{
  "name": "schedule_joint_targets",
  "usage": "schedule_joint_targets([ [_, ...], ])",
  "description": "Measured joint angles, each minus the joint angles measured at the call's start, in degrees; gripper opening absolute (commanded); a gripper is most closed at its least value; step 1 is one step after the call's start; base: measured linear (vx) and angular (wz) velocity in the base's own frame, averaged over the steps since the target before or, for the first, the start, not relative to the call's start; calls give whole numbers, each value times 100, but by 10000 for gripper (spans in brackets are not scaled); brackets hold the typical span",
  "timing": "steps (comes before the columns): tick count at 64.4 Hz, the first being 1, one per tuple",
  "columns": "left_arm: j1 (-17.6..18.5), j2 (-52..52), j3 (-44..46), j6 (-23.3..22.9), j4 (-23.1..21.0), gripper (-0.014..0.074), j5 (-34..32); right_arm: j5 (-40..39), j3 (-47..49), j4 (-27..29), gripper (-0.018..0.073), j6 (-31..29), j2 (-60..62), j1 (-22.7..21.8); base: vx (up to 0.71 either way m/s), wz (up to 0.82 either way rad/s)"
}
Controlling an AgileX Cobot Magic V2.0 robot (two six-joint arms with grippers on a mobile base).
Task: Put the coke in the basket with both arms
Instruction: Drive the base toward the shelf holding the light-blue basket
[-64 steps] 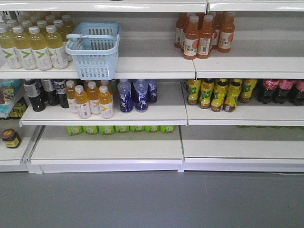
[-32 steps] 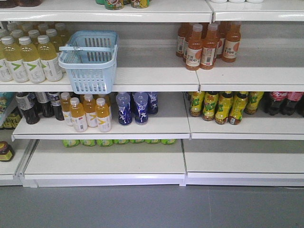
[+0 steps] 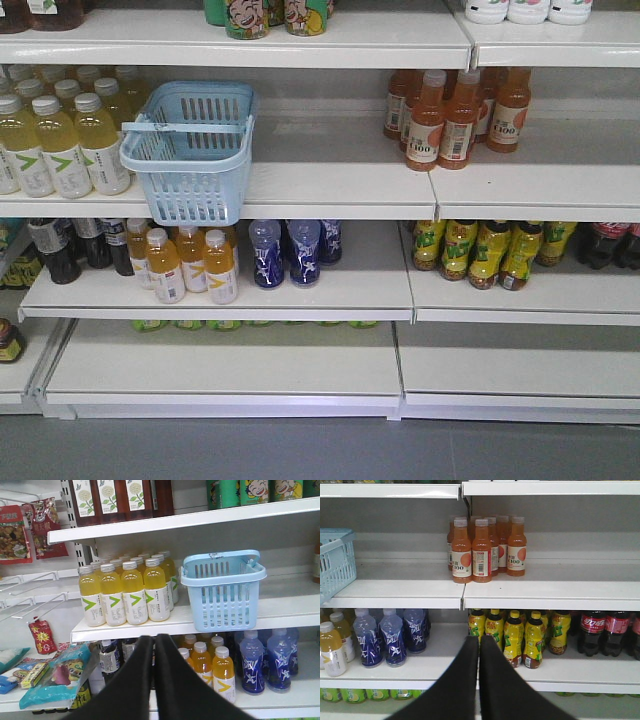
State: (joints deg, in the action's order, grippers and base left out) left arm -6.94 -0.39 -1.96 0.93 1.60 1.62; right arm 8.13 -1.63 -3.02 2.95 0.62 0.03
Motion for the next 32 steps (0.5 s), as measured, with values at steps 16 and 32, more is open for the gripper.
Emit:
schedule_joint_targets([
  [16,0,0,0,0,0,-6,0,0,0,0,-9,0,0,0,14,-2],
  [32,0,0,0,0,0,-6,0,0,0,0,-9,0,0,0,14,-3],
])
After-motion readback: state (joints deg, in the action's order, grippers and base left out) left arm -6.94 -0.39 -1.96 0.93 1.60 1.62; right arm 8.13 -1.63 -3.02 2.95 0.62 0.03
